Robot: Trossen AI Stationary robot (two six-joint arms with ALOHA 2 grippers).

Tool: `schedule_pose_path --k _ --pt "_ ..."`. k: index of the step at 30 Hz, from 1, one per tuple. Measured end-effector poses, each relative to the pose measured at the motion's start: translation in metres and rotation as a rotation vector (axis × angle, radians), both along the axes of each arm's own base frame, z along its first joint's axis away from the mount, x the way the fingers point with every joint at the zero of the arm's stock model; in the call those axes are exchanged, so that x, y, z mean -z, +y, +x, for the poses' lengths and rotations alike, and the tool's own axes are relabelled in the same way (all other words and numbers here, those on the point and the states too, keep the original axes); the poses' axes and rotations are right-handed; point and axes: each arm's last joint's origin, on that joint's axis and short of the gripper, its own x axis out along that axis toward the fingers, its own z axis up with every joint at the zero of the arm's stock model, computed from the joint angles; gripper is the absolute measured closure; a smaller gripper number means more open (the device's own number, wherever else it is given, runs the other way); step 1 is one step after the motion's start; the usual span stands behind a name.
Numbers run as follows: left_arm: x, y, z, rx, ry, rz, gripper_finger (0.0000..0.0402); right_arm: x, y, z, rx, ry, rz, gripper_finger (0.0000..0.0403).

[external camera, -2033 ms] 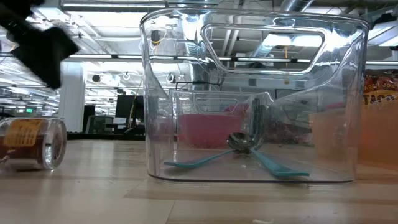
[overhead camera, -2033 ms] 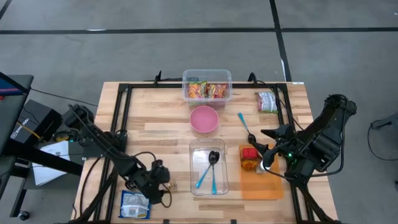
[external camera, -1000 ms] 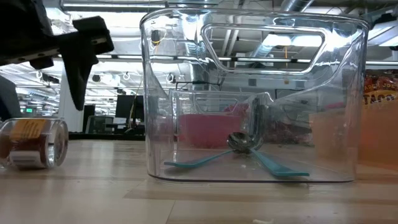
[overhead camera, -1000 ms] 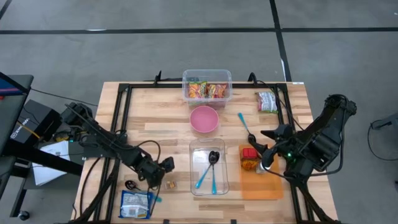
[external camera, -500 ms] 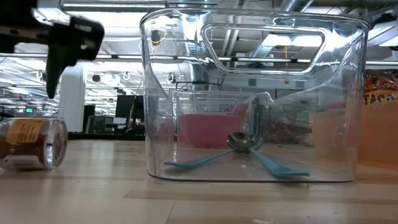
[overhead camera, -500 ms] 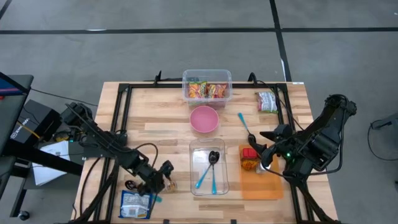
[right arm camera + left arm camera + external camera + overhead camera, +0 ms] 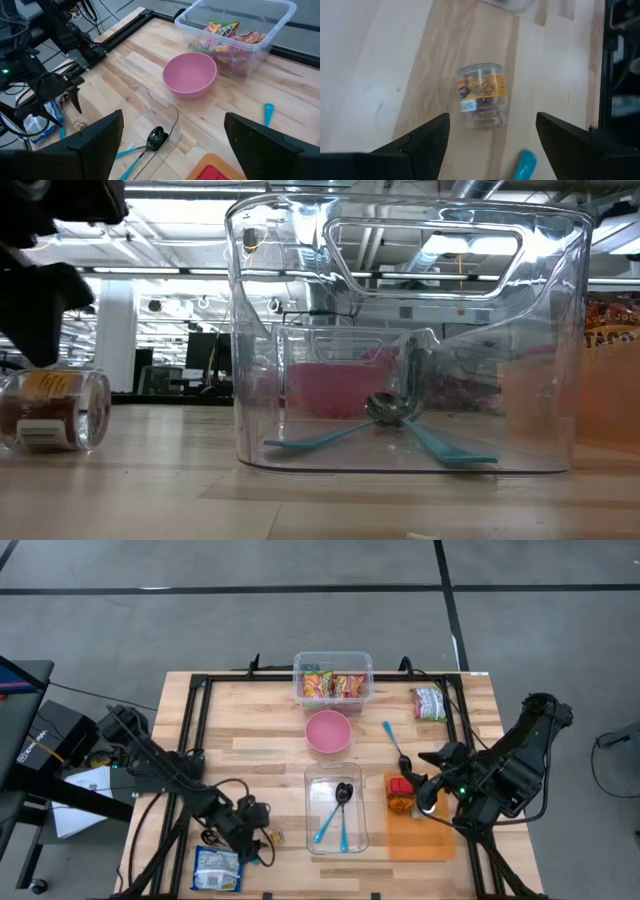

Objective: Pick & Place Food Item
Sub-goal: Put the brown seasoning bottle into the orange bin

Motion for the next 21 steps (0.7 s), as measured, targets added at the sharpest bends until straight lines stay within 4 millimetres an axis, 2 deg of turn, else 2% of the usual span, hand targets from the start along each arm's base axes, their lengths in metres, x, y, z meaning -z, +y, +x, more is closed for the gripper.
schedule_pose_path --k 5,13,21 --pt "0.008 -0.005 0.003 -0.087 0.010 -0.048 0.0110 0.000 -0.001 -0.001 0.000 0.011 -0.013 0.0065" --pt "0.032 -0.011 0.009 -0.093 0.052 -0.009 0.0110 0.001 -0.002 -0.002 0.001 0.023 -0.031 0.0065" --pt "0.043 -0.015 0.016 -0.095 0.012 0.007 0.0111 0.001 -0.003 -0.003 0.001 0.032 -0.042 0.0065"
